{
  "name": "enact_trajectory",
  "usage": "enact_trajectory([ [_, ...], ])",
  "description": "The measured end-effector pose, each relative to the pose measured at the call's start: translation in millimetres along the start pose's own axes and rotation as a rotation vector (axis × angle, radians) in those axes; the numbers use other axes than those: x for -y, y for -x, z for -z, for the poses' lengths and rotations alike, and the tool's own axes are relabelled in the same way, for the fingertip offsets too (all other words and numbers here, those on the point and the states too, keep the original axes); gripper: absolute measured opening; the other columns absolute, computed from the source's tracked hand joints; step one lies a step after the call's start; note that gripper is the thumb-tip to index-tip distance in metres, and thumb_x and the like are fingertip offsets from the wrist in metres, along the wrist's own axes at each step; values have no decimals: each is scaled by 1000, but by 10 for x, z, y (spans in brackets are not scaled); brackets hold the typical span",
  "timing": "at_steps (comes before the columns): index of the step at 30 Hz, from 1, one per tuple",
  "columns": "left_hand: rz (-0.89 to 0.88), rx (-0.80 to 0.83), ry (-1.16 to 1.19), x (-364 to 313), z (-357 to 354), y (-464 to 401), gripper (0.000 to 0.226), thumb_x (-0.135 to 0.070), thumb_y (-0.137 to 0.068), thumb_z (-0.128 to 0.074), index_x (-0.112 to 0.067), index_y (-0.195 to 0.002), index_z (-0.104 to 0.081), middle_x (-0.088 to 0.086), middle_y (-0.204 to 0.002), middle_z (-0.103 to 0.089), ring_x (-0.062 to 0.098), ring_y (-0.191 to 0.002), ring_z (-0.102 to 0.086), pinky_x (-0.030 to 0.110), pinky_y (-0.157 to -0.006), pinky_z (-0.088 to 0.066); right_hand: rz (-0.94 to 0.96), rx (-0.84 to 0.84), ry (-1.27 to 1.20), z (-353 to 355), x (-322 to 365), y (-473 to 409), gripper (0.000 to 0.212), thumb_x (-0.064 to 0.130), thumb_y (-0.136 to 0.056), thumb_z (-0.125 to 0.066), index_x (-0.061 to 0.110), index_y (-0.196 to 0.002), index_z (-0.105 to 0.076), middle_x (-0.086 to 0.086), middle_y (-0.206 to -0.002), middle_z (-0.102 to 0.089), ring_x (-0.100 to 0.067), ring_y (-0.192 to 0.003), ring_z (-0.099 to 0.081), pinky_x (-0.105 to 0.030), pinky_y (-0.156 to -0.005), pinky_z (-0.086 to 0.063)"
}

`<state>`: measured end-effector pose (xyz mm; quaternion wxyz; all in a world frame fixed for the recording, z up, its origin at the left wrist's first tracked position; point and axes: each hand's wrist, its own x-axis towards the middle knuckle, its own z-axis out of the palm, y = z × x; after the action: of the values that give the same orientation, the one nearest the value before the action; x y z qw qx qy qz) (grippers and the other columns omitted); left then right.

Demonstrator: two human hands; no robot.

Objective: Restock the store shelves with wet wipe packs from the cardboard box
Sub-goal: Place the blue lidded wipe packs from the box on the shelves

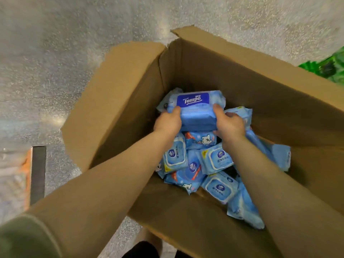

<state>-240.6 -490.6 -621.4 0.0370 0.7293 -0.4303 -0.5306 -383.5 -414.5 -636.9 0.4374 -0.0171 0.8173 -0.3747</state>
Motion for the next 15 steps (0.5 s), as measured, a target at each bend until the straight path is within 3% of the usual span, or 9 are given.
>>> enact_trajectory([
  [2,12,-18,44,2,-66,-6,54,-50,-100,-51,-13,-140,-53,12,-134,-61,31,-117,-59,39,-101,-48,-19,16,-35,-27,-6,-17,108,80,-51,-66,14,-136,-57,-5,-129,-64,-29,-113,-65,-49,-94,-58],
  [3,20,-29,76,4,-89,2,52,-48,-100,-53,-15,-140,-52,10,-133,-61,30,-116,-59,40,-100,-49,-25,27,-54,-30,-9,-22,102,77,-55,-70,13,-133,-58,-6,-127,-65,-28,-110,-67,-50,-92,-60],
  [6,49,-31,168,21,-77,35,51,-44,-94,-61,-15,-136,-53,8,-128,-62,30,-112,-61,44,-100,-52,4,59,-103,26,-12,87,44,49,-83,-75,15,-108,-66,-9,-109,-72,-25,-93,-71,-51,-83,-63],
  [9,57,-10,252,47,10,159,49,-43,-88,-66,-17,-128,-57,6,-119,-64,25,-100,-62,35,-80,-53,77,95,-187,155,-53,289,24,34,-92,-72,19,-110,-68,3,-97,-75,-16,-87,-73,-46,-80,-61],
  [11,66,27,341,67,86,316,48,-42,-84,-68,-18,-124,-58,6,-117,-67,22,-96,-65,31,-68,-50,130,126,-238,282,-67,484,40,39,-86,-78,17,-118,-69,5,-103,-76,-13,-92,-73,-42,-85,-60],
  [13,80,77,447,49,179,536,45,-40,-85,-71,-18,-122,-58,7,-117,-68,23,-99,-69,35,-69,-58,177,129,-257,443,-88,677,76,55,-71,-87,18,-133,-63,0,-124,-72,-21,-111,-71,-49,-98,-57],
  [15,68,138,518,12,288,784,43,-42,-86,-75,-18,-119,-59,4,-116,-69,21,-101,-70,35,-71,-61,228,121,-268,640,-89,940,80,56,-70,-88,22,-137,-60,-3,-129,-70,-28,-116,-69,-54,-100,-55],
])
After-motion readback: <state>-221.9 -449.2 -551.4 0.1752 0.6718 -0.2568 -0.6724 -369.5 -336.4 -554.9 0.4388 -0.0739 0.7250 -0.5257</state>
